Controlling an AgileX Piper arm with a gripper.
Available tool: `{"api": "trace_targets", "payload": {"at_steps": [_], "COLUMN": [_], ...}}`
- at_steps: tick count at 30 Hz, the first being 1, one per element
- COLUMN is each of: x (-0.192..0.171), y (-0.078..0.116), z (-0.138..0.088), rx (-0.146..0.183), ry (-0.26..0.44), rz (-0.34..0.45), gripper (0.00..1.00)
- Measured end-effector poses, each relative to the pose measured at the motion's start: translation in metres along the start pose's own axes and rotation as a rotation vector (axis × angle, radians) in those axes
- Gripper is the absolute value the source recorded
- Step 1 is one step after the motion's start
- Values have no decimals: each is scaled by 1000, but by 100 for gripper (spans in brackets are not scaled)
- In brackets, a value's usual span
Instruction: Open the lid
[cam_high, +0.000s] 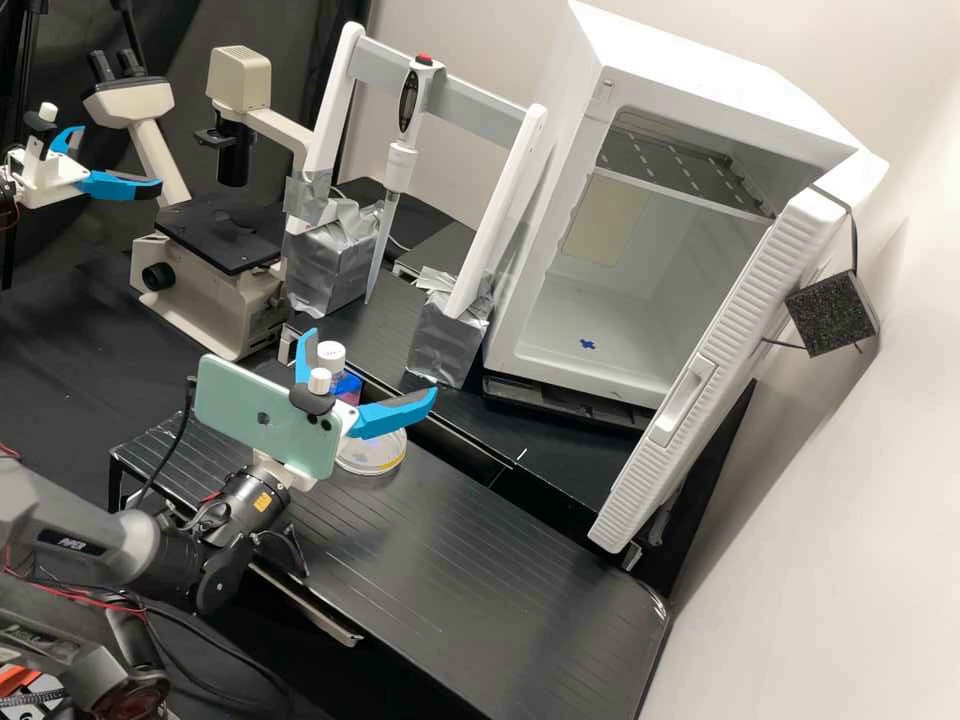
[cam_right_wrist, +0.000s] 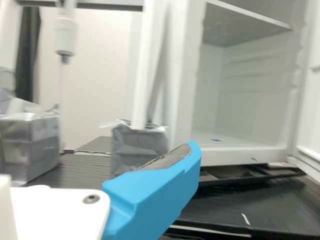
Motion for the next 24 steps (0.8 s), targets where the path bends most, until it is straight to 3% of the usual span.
{"api": "trace_targets", "payload": {"at_steps": [7, 16, 24], "x": [-6, -10, -18], "y": [1, -1, -1], "z": [0, 25, 33], "rx": [3, 9, 11], "ry": [0, -124, -177], "rz": [-49, -130, -185], "gripper": [100, 100, 100]}}
